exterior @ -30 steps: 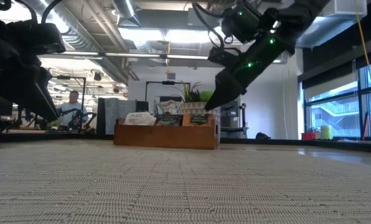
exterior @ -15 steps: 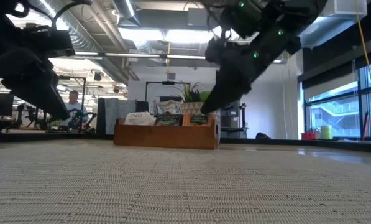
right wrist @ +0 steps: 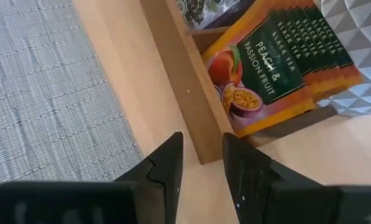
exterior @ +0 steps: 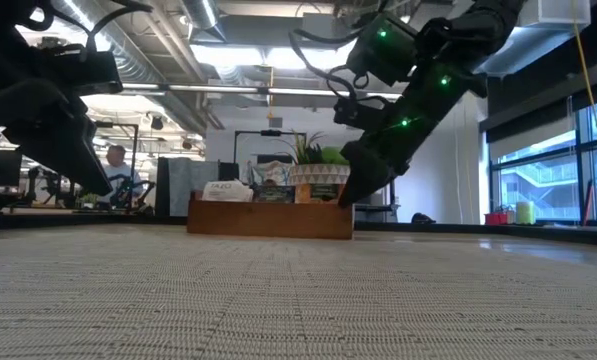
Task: Pick & Place Tea
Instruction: Adjust the wooden organizer on the table
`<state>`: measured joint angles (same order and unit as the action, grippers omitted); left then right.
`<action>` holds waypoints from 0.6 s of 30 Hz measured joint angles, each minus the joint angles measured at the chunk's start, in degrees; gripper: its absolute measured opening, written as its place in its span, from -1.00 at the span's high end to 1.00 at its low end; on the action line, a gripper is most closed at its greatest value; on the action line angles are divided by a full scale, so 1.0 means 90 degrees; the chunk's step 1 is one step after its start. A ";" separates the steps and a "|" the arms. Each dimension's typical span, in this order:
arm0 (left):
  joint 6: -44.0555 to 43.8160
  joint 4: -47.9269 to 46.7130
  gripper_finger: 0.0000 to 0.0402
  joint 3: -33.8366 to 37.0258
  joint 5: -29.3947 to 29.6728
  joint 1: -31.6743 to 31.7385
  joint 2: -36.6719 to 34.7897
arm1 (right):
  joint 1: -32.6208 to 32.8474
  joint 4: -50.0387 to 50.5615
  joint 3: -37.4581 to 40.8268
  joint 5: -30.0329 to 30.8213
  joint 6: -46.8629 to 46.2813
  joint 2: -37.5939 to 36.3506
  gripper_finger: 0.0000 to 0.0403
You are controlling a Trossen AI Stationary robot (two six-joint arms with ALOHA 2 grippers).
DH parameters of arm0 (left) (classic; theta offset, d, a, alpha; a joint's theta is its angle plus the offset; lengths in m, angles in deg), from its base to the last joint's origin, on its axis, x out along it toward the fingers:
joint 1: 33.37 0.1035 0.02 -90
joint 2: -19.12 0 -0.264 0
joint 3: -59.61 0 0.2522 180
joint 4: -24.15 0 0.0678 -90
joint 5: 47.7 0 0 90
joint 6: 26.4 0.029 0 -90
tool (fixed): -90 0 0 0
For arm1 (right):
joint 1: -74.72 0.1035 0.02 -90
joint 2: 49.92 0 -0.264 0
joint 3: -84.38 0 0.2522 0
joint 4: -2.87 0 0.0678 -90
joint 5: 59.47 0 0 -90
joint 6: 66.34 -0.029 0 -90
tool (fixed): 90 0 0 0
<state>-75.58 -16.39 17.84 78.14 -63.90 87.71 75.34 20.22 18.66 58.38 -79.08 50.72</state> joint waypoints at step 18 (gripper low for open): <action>-0.0053 0.0020 0.50 0.0000 0.0014 -0.0015 -0.0044 | -0.0120 0.0044 -0.0084 0.0561 0.0281 -0.0104 0.43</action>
<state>-76.06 -16.21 17.84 78.27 -64.03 87.32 74.27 20.62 17.90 63.42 -76.55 49.78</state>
